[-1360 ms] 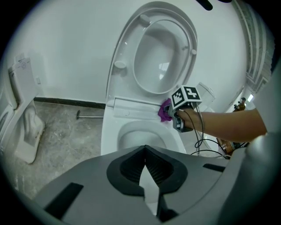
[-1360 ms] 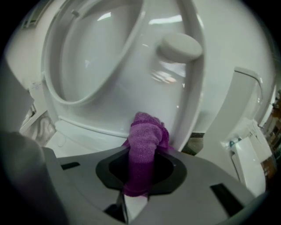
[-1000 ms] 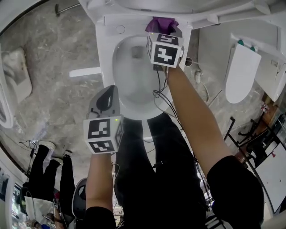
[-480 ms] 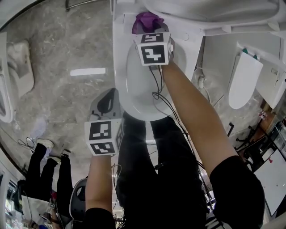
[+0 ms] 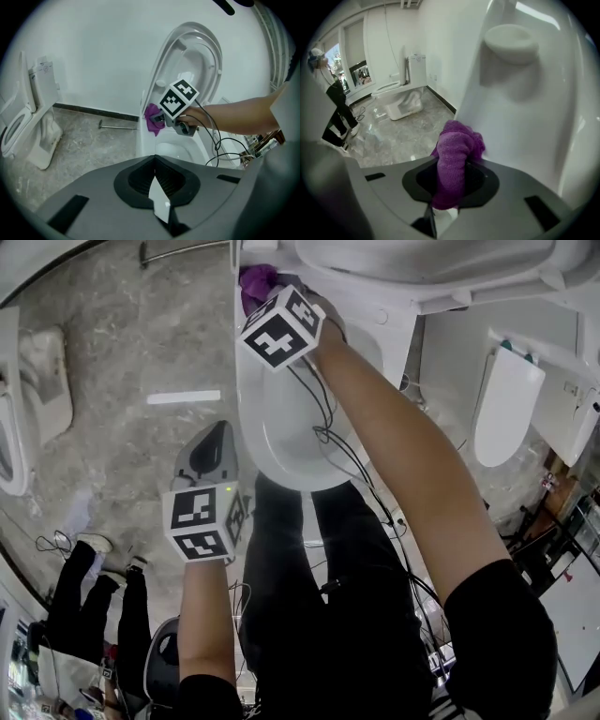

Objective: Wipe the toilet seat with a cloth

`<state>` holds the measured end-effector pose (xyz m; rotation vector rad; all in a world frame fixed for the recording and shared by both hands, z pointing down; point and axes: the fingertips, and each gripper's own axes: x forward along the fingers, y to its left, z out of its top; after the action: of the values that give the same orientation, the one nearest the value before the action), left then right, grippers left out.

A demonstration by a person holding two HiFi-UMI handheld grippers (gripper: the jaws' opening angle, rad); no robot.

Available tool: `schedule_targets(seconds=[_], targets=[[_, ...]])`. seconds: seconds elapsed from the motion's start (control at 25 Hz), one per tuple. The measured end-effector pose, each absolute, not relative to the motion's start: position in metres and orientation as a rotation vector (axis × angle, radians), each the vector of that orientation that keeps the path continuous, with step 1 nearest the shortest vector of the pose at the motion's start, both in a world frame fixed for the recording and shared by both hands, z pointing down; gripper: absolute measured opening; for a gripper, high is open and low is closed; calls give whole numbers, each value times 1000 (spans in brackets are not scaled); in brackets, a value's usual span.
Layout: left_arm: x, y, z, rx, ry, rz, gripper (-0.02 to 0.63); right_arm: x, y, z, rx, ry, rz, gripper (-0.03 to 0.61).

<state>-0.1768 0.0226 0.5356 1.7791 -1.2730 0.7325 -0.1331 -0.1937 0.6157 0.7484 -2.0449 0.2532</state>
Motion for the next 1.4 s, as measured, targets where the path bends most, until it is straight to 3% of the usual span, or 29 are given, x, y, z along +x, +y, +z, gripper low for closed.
schedule_targets(seconds=[0.32, 0.64, 1.08, 1.4], targets=[[-141, 13, 506, 1835, -1253, 737, 3, -80, -116, 588, 878, -2152, 450, 84], [-85, 4, 485, 1902, -1226, 751, 3, 49, -119, 534, 1342, -2111, 653, 86], [-32, 15, 426, 1931, -1229, 722, 3, 170, -169, 372, 1743, -2078, 476, 84], [-14, 13, 390, 1982, -1244, 699, 3, 166, -212, 276, 1758, -2118, 123, 84]])
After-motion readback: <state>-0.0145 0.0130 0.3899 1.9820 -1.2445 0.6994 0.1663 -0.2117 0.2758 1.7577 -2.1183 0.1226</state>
